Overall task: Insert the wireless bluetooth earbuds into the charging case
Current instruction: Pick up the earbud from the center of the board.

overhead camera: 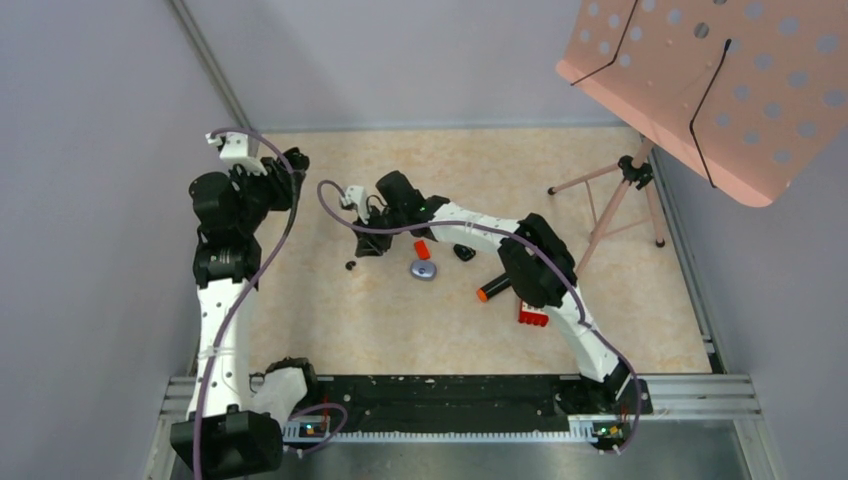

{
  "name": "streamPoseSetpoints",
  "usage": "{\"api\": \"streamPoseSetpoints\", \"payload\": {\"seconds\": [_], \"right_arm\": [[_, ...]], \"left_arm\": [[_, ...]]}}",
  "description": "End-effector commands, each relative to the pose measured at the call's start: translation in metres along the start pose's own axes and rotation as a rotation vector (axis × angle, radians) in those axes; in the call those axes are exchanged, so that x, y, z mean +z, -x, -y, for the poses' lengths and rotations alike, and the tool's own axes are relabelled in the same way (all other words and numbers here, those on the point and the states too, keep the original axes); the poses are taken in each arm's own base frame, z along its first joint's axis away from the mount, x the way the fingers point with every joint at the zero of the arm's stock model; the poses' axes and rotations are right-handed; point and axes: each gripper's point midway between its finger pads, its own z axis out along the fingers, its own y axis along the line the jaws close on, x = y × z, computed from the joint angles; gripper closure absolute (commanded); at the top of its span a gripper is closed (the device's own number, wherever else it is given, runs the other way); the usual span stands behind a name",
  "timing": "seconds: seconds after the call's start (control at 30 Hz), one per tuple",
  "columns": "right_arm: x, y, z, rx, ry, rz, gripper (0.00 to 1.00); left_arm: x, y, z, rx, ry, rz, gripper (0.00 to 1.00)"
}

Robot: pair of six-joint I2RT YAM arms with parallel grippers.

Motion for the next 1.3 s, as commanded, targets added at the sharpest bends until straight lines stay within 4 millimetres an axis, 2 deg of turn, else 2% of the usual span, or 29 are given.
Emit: {"api": "streamPoseSetpoints", "payload": {"seconds": [0.0, 0.13, 0.23, 0.37, 0.63, 0.9, 1.03, 1.27], "right_arm": [[0.009, 0.042, 0.018, 0.048, -0.122, 0.104, 0.7], [0.022, 0.037, 0.013, 0.057, -0.158, 0.079, 0.6], [0.027, 0.034, 0.015, 0.091, -0.195, 0.08, 0.48], [0.032, 0.029, 0.02, 0.135, -0.223, 0.088, 0.43], [0.052, 0.007, 0.015, 0.143, -0.206, 0.052, 0.42], [0.059, -0.004, 0.018, 0.148, -0.217, 0.03, 0.43], [0.055, -0.007, 0.021, 0.122, -0.234, 0.004, 0.51], [0.049, -0.016, 0.021, 0.006, -0.222, -0.056, 0.58]], "left_arm": [[-0.012, 0.025, -0.003, 0.028, 0.044, 0.052, 1.0], [-0.011, 0.027, -0.008, 0.019, 0.063, 0.058, 1.0], [-0.009, 0.029, -0.012, 0.008, 0.074, 0.064, 1.0], [-0.008, 0.034, -0.014, 0.007, 0.078, 0.072, 1.0], [-0.006, 0.033, -0.014, -0.002, 0.076, 0.059, 1.0], [-0.005, 0.031, -0.014, -0.002, 0.067, 0.043, 1.0], [-0.005, 0.03, -0.014, -0.003, 0.066, 0.045, 1.0], [-0.004, 0.028, -0.014, -0.01, 0.062, 0.049, 1.0]]}}
